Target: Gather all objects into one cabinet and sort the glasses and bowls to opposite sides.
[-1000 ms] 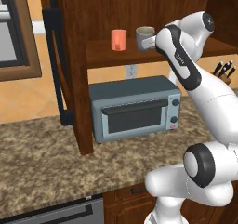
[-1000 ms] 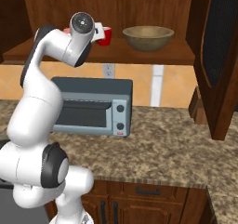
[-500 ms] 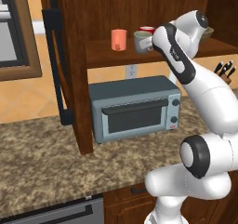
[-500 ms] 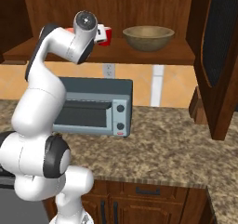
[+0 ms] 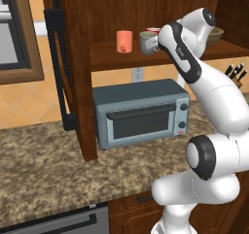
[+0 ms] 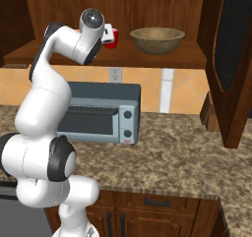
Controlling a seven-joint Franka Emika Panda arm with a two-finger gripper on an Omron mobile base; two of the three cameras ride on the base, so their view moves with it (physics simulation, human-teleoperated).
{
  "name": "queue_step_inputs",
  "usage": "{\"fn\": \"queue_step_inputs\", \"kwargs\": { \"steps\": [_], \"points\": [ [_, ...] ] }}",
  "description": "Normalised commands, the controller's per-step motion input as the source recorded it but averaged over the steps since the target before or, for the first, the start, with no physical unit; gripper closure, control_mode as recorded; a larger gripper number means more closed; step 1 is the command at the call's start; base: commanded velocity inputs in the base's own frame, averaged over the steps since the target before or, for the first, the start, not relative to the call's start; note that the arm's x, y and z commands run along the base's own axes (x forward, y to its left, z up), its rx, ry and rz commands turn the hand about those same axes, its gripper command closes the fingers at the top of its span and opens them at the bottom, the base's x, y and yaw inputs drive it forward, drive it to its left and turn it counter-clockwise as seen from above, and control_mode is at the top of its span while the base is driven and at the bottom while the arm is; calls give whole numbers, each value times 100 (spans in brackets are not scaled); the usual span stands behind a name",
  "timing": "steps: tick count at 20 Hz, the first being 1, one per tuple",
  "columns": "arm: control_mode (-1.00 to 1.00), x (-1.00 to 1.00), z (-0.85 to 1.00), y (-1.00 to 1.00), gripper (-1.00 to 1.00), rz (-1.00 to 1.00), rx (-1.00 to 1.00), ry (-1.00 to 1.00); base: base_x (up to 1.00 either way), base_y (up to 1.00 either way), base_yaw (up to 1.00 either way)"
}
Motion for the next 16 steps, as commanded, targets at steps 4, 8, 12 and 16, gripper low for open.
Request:
{"fn": "queue_step_inputs", "kwargs": {
  "steps": [4,8,12,16],
  "points": [
    [-100,0,0,0,100,-3,0,0,0,0,0],
    [-100,0,0,0,-100,-3,0,0,0,0,0],
    [-100,0,0,0,-100,-3,0,0,0,0,0],
    [-100,0,0,-9,-100,-5,0,-4,0,0,0]
  ]
}}
